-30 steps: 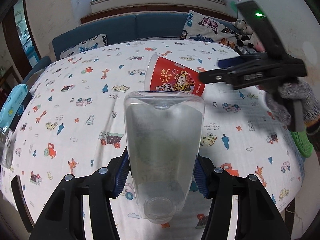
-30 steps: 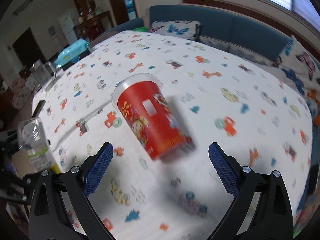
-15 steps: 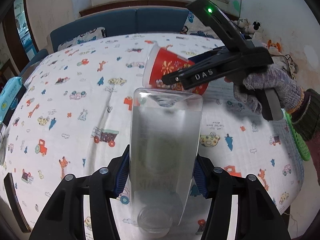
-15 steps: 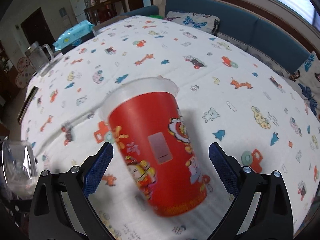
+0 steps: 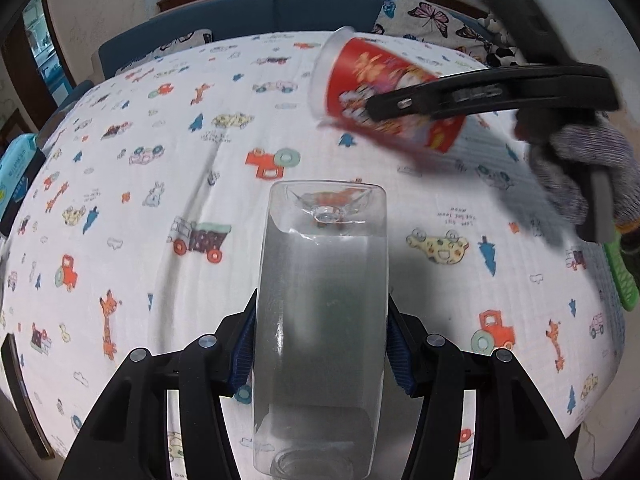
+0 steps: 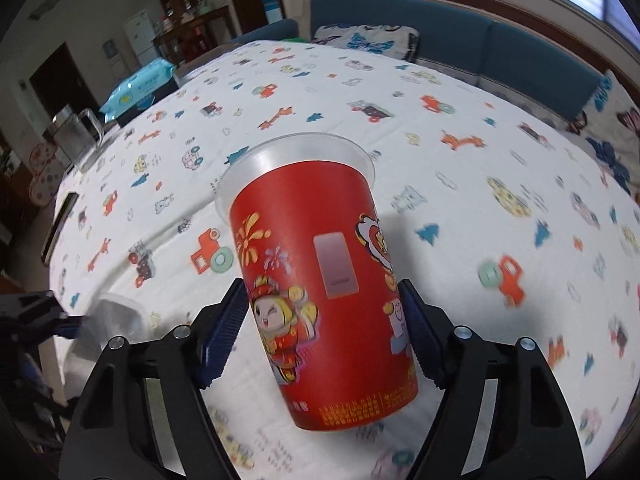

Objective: Collect trash
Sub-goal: 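Grasp the red paper cup with the right tool and lift it, then drop the red cup into the basket with the right tool while the left tool carries the bottle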

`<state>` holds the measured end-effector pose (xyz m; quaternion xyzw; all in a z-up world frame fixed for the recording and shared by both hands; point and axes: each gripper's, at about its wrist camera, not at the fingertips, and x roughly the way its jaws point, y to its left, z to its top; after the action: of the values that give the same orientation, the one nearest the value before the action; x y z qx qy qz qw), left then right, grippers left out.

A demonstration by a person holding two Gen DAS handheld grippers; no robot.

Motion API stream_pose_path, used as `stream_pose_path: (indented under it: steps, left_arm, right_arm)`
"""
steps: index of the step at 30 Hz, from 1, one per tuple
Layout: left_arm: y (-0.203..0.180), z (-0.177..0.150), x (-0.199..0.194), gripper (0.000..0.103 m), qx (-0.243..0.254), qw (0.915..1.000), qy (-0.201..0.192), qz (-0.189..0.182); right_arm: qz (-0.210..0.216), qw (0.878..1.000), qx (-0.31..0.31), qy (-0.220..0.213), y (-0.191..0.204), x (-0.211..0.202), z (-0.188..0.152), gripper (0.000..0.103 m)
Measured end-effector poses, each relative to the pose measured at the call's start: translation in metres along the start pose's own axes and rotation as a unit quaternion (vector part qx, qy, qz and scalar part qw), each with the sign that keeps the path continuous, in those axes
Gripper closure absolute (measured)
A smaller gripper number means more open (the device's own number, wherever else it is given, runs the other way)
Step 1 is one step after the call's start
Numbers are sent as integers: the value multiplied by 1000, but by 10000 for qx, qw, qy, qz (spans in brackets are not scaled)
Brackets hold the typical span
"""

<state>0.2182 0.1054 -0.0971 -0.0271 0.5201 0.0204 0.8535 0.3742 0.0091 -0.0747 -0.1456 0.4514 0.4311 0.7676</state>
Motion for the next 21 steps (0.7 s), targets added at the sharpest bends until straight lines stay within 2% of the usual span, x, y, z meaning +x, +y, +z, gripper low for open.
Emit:
stream_pose_path:
  steps: [3, 5, 8, 9, 11, 15, 21]
  left_arm:
    - [-2, -6, 3, 46, 12, 10000, 69, -27]
    - [-4, -10, 3, 39, 58, 9999, 62, 53]
    - [-5, -16, 3, 39, 69, 9999, 97, 33]
    - [-6, -18, 3, 39, 92, 9999, 102, 69]
    - [-7, -21, 3, 50, 113, 9997, 64, 189]
    - [-5, -24, -2, 50, -50, 9999, 48, 108]
    - [-27, -26, -20, 51, 86, 9998, -153, -99]
  right_arm:
    - [-7, 9998, 140, -105, -1, -19, -12, 30]
    - [-53, 9995, 249, -183, -2, -34, -23, 32]
    - [-140, 9987, 416, -258, -4, -52, -39, 33]
    - [-152, 9983, 482, -292, -5, -59, -46, 33]
    - [-184, 9970, 655, -366, -8, -72, -59, 34]
    - [-264, 9942, 921, -498, -11, -98, -87, 34]
    - [-456, 9882, 1261, -738, -18, -139, -127, 34]
